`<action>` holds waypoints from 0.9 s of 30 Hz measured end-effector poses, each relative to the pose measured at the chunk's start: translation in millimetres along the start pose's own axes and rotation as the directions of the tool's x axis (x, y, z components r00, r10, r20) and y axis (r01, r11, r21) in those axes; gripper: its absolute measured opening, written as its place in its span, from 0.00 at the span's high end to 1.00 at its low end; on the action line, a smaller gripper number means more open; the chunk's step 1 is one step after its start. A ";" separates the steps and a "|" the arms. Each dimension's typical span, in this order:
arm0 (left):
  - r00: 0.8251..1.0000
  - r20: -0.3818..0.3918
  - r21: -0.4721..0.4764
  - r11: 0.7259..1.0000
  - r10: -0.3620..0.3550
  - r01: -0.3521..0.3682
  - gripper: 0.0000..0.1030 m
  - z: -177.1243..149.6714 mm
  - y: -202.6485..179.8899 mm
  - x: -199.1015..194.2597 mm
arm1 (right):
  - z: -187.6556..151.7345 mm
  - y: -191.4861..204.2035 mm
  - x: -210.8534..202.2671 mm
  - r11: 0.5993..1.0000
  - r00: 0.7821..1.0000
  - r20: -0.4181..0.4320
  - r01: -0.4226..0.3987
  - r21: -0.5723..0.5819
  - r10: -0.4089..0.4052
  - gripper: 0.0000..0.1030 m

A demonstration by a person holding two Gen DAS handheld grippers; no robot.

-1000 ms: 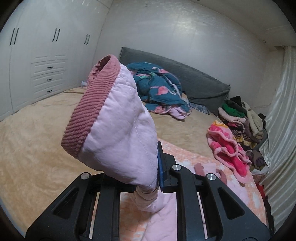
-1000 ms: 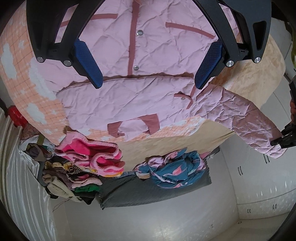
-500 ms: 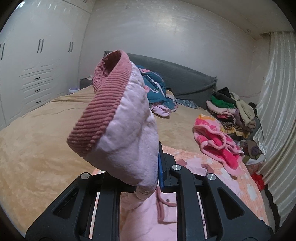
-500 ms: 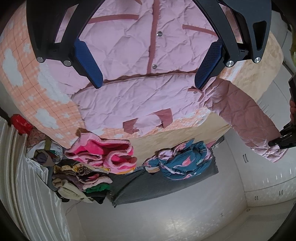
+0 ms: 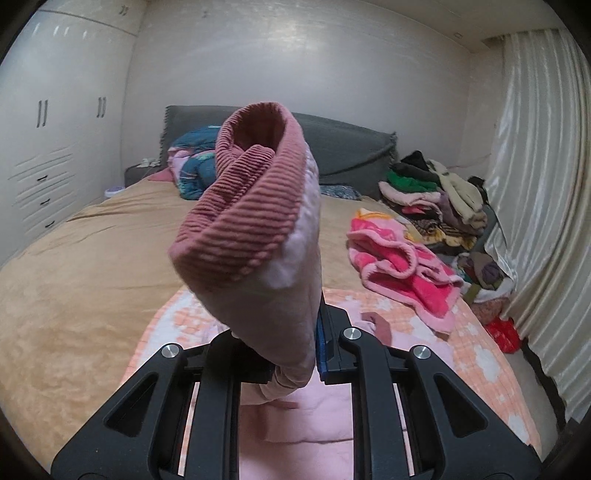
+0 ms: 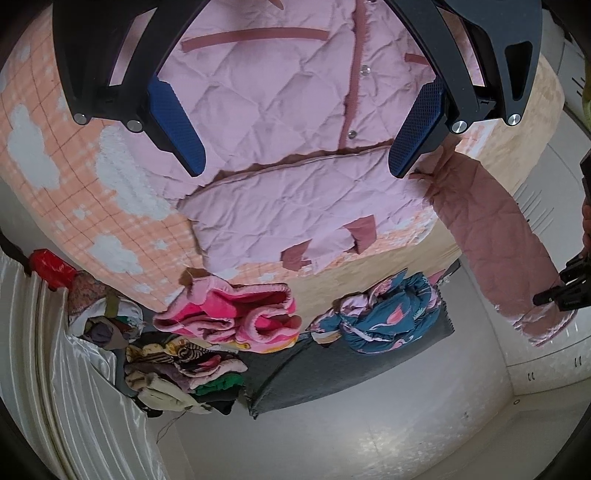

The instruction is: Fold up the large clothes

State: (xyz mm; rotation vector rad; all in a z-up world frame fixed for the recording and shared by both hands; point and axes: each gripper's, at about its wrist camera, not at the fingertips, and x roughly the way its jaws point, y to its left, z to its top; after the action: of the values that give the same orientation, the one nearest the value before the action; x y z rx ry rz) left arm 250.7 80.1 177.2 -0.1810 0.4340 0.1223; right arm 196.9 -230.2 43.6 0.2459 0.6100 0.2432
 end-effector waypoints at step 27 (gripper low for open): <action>0.955 -0.227 0.249 0.937 -0.191 0.247 0.94 -102.0 -154.8 84.9 | -8.8 -82.8 -3.5 0.989 0.995 -0.006 0.101 0.110 -0.101 0.04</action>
State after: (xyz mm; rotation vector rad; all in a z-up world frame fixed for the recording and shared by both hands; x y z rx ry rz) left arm 309.9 -84.8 72.9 0.0342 0.6228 -0.1793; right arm 201.5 -307.9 13.9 0.3202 0.6348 0.1124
